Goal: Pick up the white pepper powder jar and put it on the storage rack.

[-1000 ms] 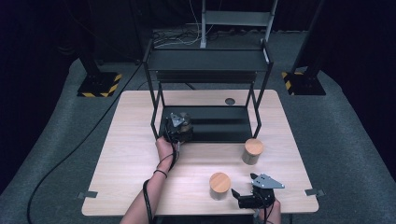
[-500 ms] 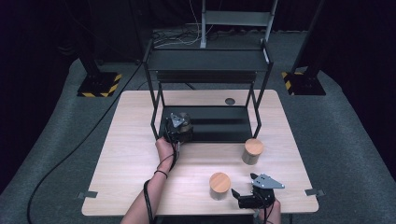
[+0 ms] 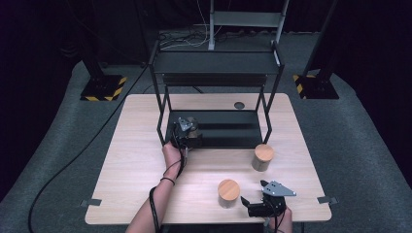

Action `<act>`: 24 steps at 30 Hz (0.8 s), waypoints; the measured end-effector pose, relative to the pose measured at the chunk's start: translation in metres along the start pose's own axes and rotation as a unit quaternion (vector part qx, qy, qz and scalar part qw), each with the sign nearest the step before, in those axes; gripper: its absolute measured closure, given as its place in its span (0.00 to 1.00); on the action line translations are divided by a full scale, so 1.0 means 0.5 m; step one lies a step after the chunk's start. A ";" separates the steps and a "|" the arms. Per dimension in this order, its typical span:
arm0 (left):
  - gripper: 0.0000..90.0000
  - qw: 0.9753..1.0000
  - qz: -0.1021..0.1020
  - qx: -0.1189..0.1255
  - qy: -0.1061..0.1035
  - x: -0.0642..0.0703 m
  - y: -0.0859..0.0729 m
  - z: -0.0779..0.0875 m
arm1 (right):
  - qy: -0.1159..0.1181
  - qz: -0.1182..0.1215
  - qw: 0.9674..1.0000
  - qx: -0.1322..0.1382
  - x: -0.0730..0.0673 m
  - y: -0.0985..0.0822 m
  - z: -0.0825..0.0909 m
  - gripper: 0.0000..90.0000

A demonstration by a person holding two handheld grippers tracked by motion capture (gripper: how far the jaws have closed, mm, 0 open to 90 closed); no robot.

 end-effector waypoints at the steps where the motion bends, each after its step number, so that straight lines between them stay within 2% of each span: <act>1: 0.08 1.000 0.003 -0.011 -0.006 0.000 0.000 0.001 | 0.000 0.000 1.000 0.000 0.000 0.000 0.000 0.00; 4: 0.00 0.999 0.004 -0.038 -0.021 0.004 -0.002 0.007 | 0.000 0.000 1.000 0.000 0.000 0.000 0.000 0.00; 6: 0.00 0.998 -0.003 -0.051 -0.029 0.006 -0.003 0.015 | 0.000 0.000 1.000 0.000 0.000 0.000 0.000 0.00; 8: 0.00 0.998 -0.011 -0.056 -0.025 0.009 -0.005 0.027 | 0.000 0.000 1.000 0.000 0.000 0.000 0.000 0.00; 12: 0.00 0.997 -0.019 -0.070 -0.031 0.016 -0.013 0.048 | -0.001 0.000 1.000 -0.001 0.000 0.000 0.000 0.00; 16: 0.00 0.996 -0.017 -0.073 -0.050 0.026 -0.024 0.070 | -0.001 0.000 1.000 -0.001 0.000 0.000 0.000 0.00; 24: 0.00 0.994 -0.048 -0.078 -0.061 0.040 -0.056 0.117 | 0.000 0.000 1.000 -0.001 0.000 0.000 0.000 0.00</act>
Point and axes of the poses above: each handheld gripper's, and its own axes: z roughly backward along the jaws, y roughly out of its top, x roughly to its right, the point moved 5 cm from there along -z, roughly forward along the jaws, and after that the axes turned 3 degrees about x, right-handed, at the moved point
